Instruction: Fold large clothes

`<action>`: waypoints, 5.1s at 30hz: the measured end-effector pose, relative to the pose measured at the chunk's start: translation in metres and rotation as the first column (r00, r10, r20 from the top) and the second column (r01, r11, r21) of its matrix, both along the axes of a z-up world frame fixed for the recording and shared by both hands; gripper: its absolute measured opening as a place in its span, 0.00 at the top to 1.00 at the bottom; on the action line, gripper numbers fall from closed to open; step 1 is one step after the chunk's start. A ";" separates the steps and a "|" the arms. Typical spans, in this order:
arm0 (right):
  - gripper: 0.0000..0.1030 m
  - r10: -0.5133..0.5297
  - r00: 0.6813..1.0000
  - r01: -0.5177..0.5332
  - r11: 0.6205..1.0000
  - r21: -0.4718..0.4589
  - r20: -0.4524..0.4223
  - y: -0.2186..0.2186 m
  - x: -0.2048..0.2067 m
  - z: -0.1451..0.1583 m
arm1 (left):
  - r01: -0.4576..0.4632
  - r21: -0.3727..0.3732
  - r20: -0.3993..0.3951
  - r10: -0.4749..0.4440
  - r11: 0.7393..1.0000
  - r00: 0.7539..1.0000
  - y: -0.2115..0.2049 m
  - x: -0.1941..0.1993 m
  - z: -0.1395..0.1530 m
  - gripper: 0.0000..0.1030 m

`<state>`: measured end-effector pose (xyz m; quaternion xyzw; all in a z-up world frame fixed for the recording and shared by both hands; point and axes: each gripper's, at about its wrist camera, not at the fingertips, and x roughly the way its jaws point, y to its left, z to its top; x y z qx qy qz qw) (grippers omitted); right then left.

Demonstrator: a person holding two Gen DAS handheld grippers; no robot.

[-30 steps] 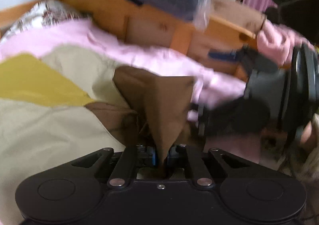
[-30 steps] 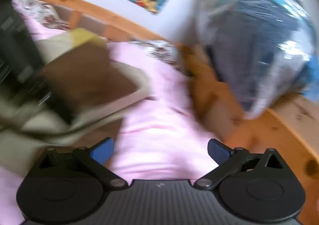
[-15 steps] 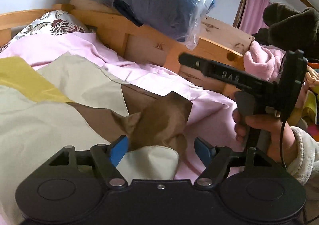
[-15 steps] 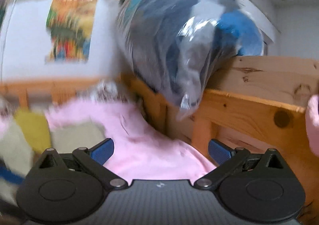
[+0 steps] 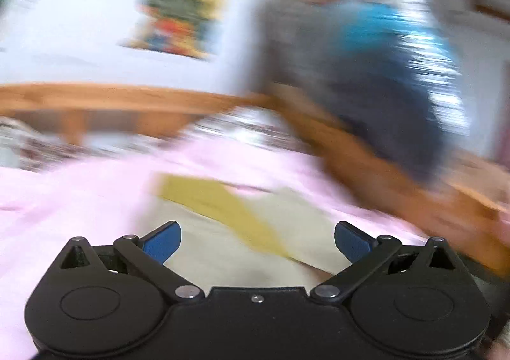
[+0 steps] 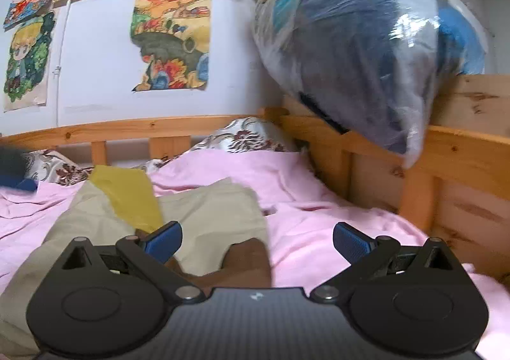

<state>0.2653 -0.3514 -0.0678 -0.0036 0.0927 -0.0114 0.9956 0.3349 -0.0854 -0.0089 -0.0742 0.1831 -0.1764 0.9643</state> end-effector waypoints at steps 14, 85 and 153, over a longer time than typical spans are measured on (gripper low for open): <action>0.00 -0.081 0.986 0.053 0.980 -0.189 -0.143 0.035 0.026 -0.052 | -0.227 0.226 -0.113 0.257 0.947 0.960 -0.027 0.150 -0.068 0.00; 0.00 -0.024 0.991 0.006 0.991 -0.136 -0.129 0.027 0.011 -0.054 | -0.237 -0.070 -0.259 0.212 0.969 0.942 0.012 -0.049 -0.093 0.01; 0.28 0.319 0.866 -0.305 0.947 0.099 -0.384 -0.032 0.200 0.018 | -0.023 -0.375 -0.360 -0.123 0.927 0.925 0.067 -0.024 -0.116 0.01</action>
